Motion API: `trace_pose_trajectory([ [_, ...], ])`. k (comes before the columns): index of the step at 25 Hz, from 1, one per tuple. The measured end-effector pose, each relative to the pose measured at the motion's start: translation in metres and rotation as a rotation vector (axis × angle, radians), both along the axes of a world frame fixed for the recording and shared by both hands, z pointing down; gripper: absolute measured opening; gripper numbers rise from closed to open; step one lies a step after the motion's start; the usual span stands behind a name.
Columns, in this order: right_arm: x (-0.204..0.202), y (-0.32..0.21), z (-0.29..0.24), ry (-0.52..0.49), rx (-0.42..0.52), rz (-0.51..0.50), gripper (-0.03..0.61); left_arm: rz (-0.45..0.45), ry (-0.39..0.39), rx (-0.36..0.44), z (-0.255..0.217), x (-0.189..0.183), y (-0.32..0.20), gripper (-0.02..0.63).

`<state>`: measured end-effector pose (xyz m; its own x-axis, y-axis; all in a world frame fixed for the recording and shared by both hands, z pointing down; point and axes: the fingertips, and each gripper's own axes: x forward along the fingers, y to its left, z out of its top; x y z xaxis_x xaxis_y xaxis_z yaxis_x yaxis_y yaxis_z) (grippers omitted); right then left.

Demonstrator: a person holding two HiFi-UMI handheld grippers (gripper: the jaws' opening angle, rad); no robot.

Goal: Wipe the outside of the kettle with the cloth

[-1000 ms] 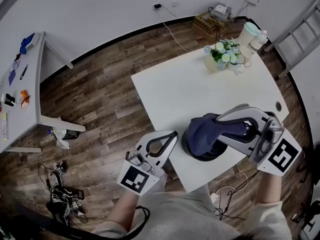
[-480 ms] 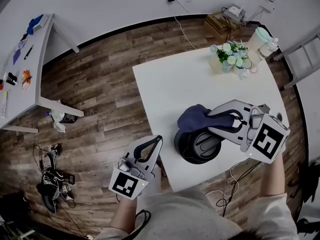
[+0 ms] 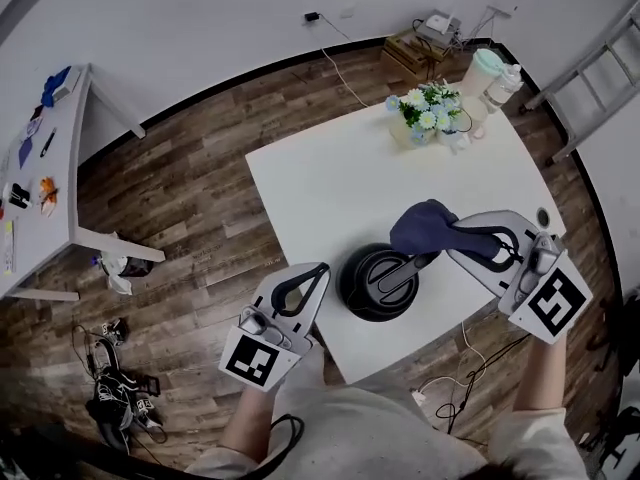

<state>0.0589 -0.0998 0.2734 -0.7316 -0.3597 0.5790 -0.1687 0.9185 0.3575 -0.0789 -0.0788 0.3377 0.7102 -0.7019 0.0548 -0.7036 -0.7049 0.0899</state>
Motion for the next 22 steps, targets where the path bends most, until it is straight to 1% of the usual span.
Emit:
trace_pose_trajectory([
  [2, -0.01, 0.011, -0.031, -0.156, 0.055, 0.034, 0.064, 0.03, 0.006, 0.013, -0.007, 0.002, 0.0, 0.003],
  [3, -0.021, 0.02, -0.046, -0.235, 0.073, 0.018, 0.064, 0.044, 0.011, 0.018, -0.011, 0.004, 0.0, 0.003],
  [4, -0.033, 0.03, -0.057, -0.295, 0.079, -0.015, 0.064, 0.053, 0.014, 0.021, -0.014, 0.005, -0.001, 0.003],
  [6, -0.058, 0.05, -0.06, -0.354, 0.054, -0.1, 0.064, 0.053, 0.016, 0.019, -0.016, 0.004, -0.004, 0.003],
  [7, -0.068, 0.057, -0.053, -0.352, 0.034, -0.138, 0.064, 0.045, 0.014, 0.02, -0.016, 0.003, -0.007, 0.003],
  [8, -0.075, 0.063, -0.041, -0.327, 0.015, -0.164, 0.064, 0.037, 0.01, 0.027, -0.015, 0.001, -0.009, 0.003],
  [9, -0.077, 0.065, -0.025, -0.279, -0.001, -0.175, 0.064, 0.03, 0.004, 0.04, -0.014, 0.0, -0.01, 0.003],
  [11, -0.07, 0.065, 0.002, -0.187, -0.023, -0.157, 0.064, 0.022, -0.01, 0.053, -0.009, -0.001, -0.007, 0.003],
  [12, -0.063, 0.062, 0.008, -0.177, -0.032, -0.137, 0.064, 0.018, -0.018, 0.048, -0.007, 0.0, -0.004, 0.003],
  [16, -0.027, 0.042, 0.011, -0.203, -0.036, -0.06, 0.064, -0.018, -0.045, 0.037, -0.002, 0.002, -0.001, 0.003],
  [19, -0.001, 0.03, 0.015, -0.197, -0.039, -0.024, 0.064, -0.058, -0.028, 0.022, -0.006, 0.008, -0.001, 0.004],
  [21, 0.011, 0.026, 0.017, -0.199, -0.044, -0.011, 0.064, -0.076, -0.011, 0.002, -0.008, 0.016, 0.0, 0.003],
  [22, 0.016, 0.024, 0.018, -0.201, -0.044, -0.005, 0.064, -0.081, -0.013, 0.005, -0.009, 0.019, 0.0, 0.003],
])
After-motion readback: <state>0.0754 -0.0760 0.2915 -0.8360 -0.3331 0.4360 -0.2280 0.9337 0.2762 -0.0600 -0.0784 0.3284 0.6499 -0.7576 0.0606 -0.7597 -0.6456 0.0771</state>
